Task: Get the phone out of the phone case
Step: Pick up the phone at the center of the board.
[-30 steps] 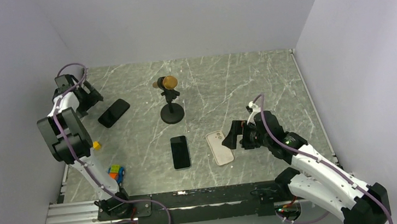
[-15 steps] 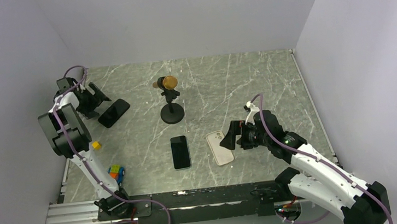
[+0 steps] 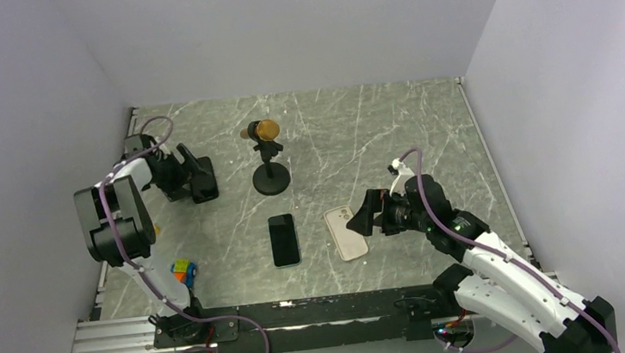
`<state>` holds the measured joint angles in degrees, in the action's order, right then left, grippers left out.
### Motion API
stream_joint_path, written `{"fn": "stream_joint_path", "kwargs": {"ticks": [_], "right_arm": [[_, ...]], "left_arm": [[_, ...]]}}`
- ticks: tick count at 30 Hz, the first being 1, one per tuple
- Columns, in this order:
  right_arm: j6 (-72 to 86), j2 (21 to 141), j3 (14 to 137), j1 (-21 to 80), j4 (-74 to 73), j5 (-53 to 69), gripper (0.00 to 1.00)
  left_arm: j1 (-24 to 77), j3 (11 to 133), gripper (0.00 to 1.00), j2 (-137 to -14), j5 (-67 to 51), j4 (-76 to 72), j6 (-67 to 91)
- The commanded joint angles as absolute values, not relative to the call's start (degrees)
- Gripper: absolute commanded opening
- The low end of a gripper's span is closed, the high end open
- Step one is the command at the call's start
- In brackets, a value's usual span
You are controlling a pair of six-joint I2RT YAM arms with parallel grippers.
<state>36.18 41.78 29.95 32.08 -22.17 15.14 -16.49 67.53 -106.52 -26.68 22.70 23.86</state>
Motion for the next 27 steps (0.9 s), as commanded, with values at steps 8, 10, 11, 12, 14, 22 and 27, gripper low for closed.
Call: {"fn": "stream_joint_path", "kwargs": {"ticks": [8, 10, 11, 12, 14, 22, 27], "right_arm": [[36.2, 39.07, 32.35, 32.25, -23.9, 13.62, 1.0], [36.34, 38.82, 32.11, 32.23, -23.87, 13.33, 1.0], [36.38, 38.77, 31.94, 32.23, -23.64, 13.28, 1.0], [36.39, 38.87, 31.83, 32.24, -23.43, 13.27, 1.0], [36.19, 39.29, 31.9, 32.21, -23.14, 13.4, 1.0], [36.04, 39.75, 31.38, 32.22, -22.42, 13.78, 1.0], [36.09, 39.15, 31.66, 32.23, -22.79, 13.67, 1.0]], "left_arm": [[-14.43, 77.68, 0.73, -108.96, -17.75, 29.64, 22.15], [-13.21, 78.57, 0.85, -109.46, -14.98, 29.72, 21.81], [-12.48, 78.77, 0.89, -109.8, -14.5, 29.55, 21.49], [-11.82, 79.1, 0.95, -110.35, -14.4, 29.57, 21.21], [-10.7, 79.81, 0.99, -112.06, -14.8, 30.03, 20.83], [-7.31, 80.89, 1.0, -114.34, -9.2, 30.47, 20.66], [-4.64, 86.22, 0.99, -118.54, -0.57, 36.61, 21.72]]}}
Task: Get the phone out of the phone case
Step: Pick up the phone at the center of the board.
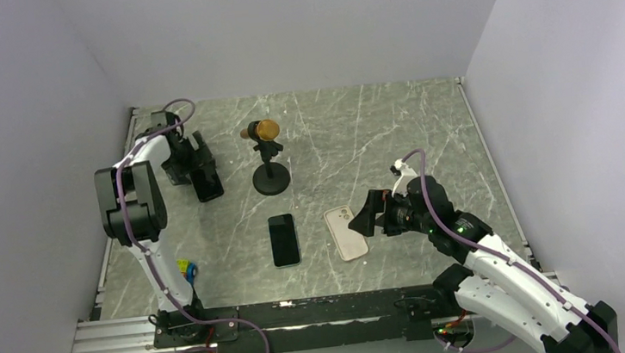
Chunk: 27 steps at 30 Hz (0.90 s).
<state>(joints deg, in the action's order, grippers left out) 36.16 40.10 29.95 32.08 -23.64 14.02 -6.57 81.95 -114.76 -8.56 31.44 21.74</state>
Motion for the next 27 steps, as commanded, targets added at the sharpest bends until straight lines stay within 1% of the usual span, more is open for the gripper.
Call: {"fn": "stream_joint_path", "kwargs": {"ticks": [1, 5, 11, 12, 14, 18, 22, 24, 26, 27], "right_arm": [[36.12, 38.84, 31.69, 32.24, -23.03, 13.62, 1.0], [36.21, 37.87, 31.73, 32.21, -23.56, 13.23, 1.0], [36.25, 37.02, 32.26, 32.21, -24.61, 12.71, 1.0], [36.22, 36.86, 32.42, 32.24, -24.81, 12.62, 1.0], [36.21, 36.73, 32.7, 32.24, -25.07, 12.34, 1.0], [36.39, 36.4, 33.41, 32.23, -25.25, 12.46, 1.0], [36.71, 35.59, 33.96, 32.26, -25.44, 12.04, 1.0], [36.89, 35.22, 34.08, 32.25, -25.4, 11.91, 1.0], [37.0, 35.11, 34.41, 32.26, -25.78, 11.8, 1.0], [37.0, 35.13, 34.62, 32.24, -26.1, 11.67, 1.0]], "left_arm": [[-4.25, 87.81, 0.99, -119.62, -0.22, 38.27, 22.01], [-1.42, 93.97, 0.99, -123.37, 4.5, 44.62, 21.23], [-0.7, 95.65, 0.99, -124.48, 5.91, 47.32, 22.92], [-0.7, 97.13, 0.97, -125.5, 5.83, 49.32, 23.39], [-0.62, 100.36, 0.9, -127.35, 5.87, 52.58, 23.25], [-0.36, 102.24, 0.87, -128.4, 6.01, 54.44, 22.67], [-0.35, 101.43, 0.78, -128.29, 4.44, 54.02, 22.57], [-0.4, 103.07, 0.7, -129.1, 4.02, 55.86, 22.11], [-0.4, 102.66, 0.65, -128.9, 3.81, 55.38, 21.55], [-0.4, 101.6, 0.56, -128.27, 3.47, 54.5, 21.32]]}}
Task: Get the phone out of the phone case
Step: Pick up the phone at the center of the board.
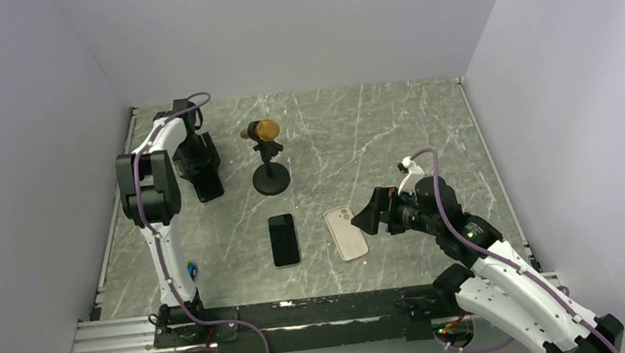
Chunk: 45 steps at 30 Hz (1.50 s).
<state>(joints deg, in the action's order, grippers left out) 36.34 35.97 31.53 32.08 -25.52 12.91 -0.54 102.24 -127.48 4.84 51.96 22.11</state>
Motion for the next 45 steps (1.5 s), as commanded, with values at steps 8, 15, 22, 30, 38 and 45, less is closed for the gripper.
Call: {"fn": "stream_joint_path", "kwargs": {"ticks": [8, 15, 22, 30, 38, 45], "right_arm": [[38.08, 33.83, 34.83, 32.21, -27.75, 10.99, 1.0], [38.22, 36.36, 35.42, 32.27, -26.74, 12.2, 1.0], [38.65, 38.77, 34.87, 32.32, -22.72, 13.41, 1.0], [40.32, 44.31, 33.49, 33.69, -17.71, 16.03, 1.0], [43.32, 54.79, 35.57, 43.08, -10.33, 11.85, 1.0], [45.93, 61.09, 35.62, 47.39, -1.82, 12.58, 1.0]], "left_arm": [[-1.27, 89.59, 0.27, -118.78, 1.15, 46.19, 20.9], [-1.76, 79.47, 0.25, -107.64, -1.02, 41.4, 21.2], [-1.78, 70.43, 0.24, -101.33, -5.67, 37.79, 23.63], [-1.71, 61.33, 0.2, -92.13, -9.33, 33.25, 26.53], [-1.43, 52.77, 0.0, -82.49, -11.73, 31.2, 27.1], [-0.55, 46.56, 0.0, -73.33, -14.51, 30.07, 28.38]]}}
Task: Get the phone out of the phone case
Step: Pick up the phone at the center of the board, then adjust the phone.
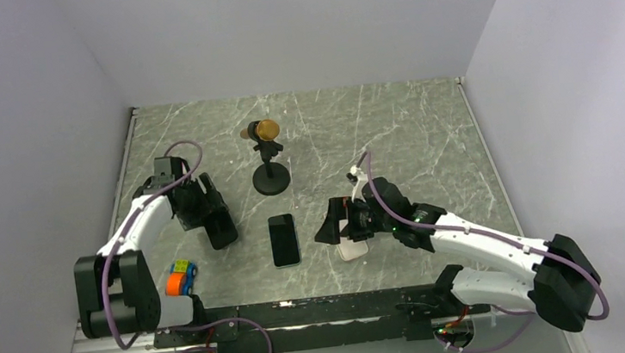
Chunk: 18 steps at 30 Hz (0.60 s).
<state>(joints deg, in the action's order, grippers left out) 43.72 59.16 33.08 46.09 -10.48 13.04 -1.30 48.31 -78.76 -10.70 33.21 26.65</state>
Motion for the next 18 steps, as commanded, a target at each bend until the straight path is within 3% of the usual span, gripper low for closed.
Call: {"fn": "stream_joint_path", "kwargs": {"ticks": [1, 11, 18], "right_arm": [[46.08, 61.82, 35.77, 47.97, -0.79, 12.44, 1.0], [49.32, 71.56, 38.39, 56.1, 12.96, 7.27, 0.98], [46.67, 76.14, 41.26, 60.86, 16.46, 6.63, 0.87]], "left_arm": [[-0.41, 45.85, 0.0, -71.67, -14.95, 29.92, 28.98], [5.63, 38.21, 0.0, -53.99, -20.55, 29.39, 43.08], [14.32, 36.04, 0.0, -42.71, -17.39, 29.05, 53.5]]}}
